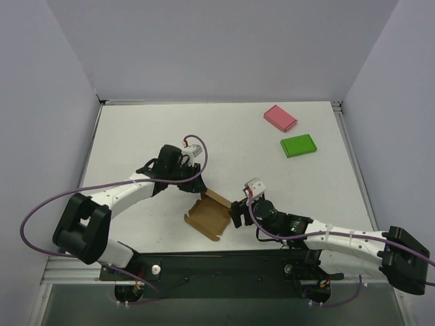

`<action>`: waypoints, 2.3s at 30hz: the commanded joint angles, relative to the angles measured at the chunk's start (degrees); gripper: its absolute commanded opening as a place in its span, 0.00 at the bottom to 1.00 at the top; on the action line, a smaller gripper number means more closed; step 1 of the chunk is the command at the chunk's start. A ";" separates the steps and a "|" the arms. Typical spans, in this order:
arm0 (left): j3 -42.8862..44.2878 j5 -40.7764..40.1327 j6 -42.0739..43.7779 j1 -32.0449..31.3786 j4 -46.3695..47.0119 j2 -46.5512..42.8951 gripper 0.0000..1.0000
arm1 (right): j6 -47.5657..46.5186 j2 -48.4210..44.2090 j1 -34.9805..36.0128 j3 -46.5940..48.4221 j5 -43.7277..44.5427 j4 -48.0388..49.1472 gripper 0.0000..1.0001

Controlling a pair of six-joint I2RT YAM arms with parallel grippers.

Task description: Fold the paper box

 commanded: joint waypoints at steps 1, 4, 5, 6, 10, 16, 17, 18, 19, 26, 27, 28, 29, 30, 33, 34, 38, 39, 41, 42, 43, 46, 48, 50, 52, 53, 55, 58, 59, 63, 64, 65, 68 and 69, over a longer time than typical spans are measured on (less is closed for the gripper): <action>1.01 -2.27 1.87 -0.36 -1.42 0.19 0.37 | 8.92 -4.31 1.39 -3.22 6.19 -3.74 0.65; 0.92 -2.27 1.87 -0.54 -1.43 0.19 0.37 | 10.86 -2.22 4.80 -3.05 11.80 -4.26 0.60; 0.92 -2.36 1.87 -0.54 -1.51 0.10 0.37 | 11.13 -1.24 6.04 -2.00 13.73 -3.83 0.58; 0.92 -2.36 1.87 -0.54 -1.51 0.10 0.37 | 11.74 -0.10 8.75 -1.55 17.06 -3.21 0.57; 1.01 -2.80 2.05 -0.62 -1.86 -0.34 0.37 | 14.02 8.58 13.07 1.96 24.45 -1.28 0.49; 0.92 -3.06 2.31 -0.80 -1.95 -0.69 0.37 | 16.50 15.54 14.92 4.43 30.89 1.09 0.45; 0.92 -2.98 2.22 -0.80 -1.95 -0.69 0.37 | 14.84 15.90 15.01 4.25 31.41 4.40 0.45; 1.01 -2.97 2.22 -0.80 -1.95 -0.69 0.37 | 14.56 16.34 15.19 4.25 32.12 5.31 0.45; 1.01 -2.97 2.22 -0.89 -1.87 -0.69 0.37 | 14.21 17.39 15.19 4.42 32.21 6.19 0.45; 1.01 -2.98 2.31 -0.98 -2.04 -0.69 0.37 | 11.92 22.40 15.10 7.23 33.96 10.77 0.41; 0.92 -2.97 2.31 -0.98 -2.04 -0.69 0.37 | 12.79 22.76 15.10 7.59 35.27 10.16 0.41; 0.92 -2.97 2.31 -1.06 -2.04 -0.78 0.37 | 13.23 23.20 15.01 7.94 35.46 9.11 0.40; 0.92 -3.06 2.31 -1.06 -2.04 -0.78 0.36 | 13.15 23.29 14.93 8.03 35.46 9.10 0.40; 0.92 -3.06 2.31 -1.06 -2.04 -0.78 0.37 | 13.59 23.46 14.66 8.12 35.72 9.01 0.40; 0.92 -2.97 2.31 -1.15 -2.13 -0.87 0.37 | 14.99 23.99 13.88 8.82 35.90 7.26 0.38; 1.01 -2.97 2.31 -1.15 -2.13 -0.95 0.36 | 15.43 24.25 13.61 8.91 35.64 6.64 0.38; 0.83 -2.97 2.31 -1.15 -2.13 -1.22 0.36 | 16.75 25.39 12.99 9.43 35.55 5.41 0.35; 0.92 -3.06 2.22 -1.24 -2.04 -1.39 0.36 | 17.02 26.01 12.73 9.78 35.72 4.88 0.33; 0.83 -2.97 2.22 -1.24 -2.04 -1.48 0.36 | 18.24 26.54 12.38 10.14 35.81 3.30 0.31; 0.83 -2.89 2.22 -1.33 -2.04 -1.57 0.36 | 18.77 27.06 12.12 10.75 35.90 2.34 0.27; 0.83 -2.97 2.22 -1.33 -2.04 -1.66 0.36 | 19.12 27.33 12.03 11.02 36.08 1.02 0.25; 0.66 -2.97 2.13 -1.42 -1.87 -2.01 0.36 | 20.79 28.38 11.94 12.24 37.74 -2.22 0.20; 0.66 -2.80 2.05 -1.42 -1.95 -2.18 0.36 | 22.38 29.52 11.85 13.12 39.50 -4.60 0.17; 0.48 -2.62 1.87 -1.50 -1.78 -2.45 0.36 | 23.60 30.32 11.59 14.44 40.12 -7.77 0.16; 0.30 -2.36 1.78 -1.59 -1.69 -2.71 0.36 | 24.92 31.54 11.32 15.32 40.82 -10.40 0.17; 0.30 -2.36 1.78 -1.68 -1.60 -2.89 0.36 | 25.19 31.90 11.06 16.11 41.08 -11.29 0.18; 0.13 -2.19 1.61 -1.68 -1.51 -3.15 0.36 | 26.33 33.21 10.88 16.82 41.35 -13.66 0.20; 0.04 -2.10 1.52 -1.94 -1.43 -3.59 0.36 | 27.03 34.45 10.18 17.35 40.30 -14.28 0.22; 0.04 -2.10 1.52 -1.94 -1.43 -3.59 0.36 | 27.21 34.62 10.01 17.26 40.04 -14.28 0.22; -0.05 -2.10 1.52 -2.03 -1.43 -3.94 0.36 | 27.39 34.72 8.69 16.12 38.28 -12.27 0.23; -0.13 -2.10 1.52 -2.03 -1.43 -3.86 0.36 | 27.30 34.45 8.42 15.59 38.19 -11.39 0.22; -0.05 -2.18 1.52 -2.12 -1.43 -3.94 0.36 | 26.00 34.28 8.07 14.89 37.40 -10.25 0.21; -0.14 -2.27 1.52 -2.12 -1.43 -3.94 0.36 | 25.63 33.31 6.84 13.31 36.70 -7.69 0.17; -0.14 -2.10 1.52 -2.21 -1.34 -3.86 0.36 | 25.54 33.13 6.58 13.30 36.69 -7.78 0.15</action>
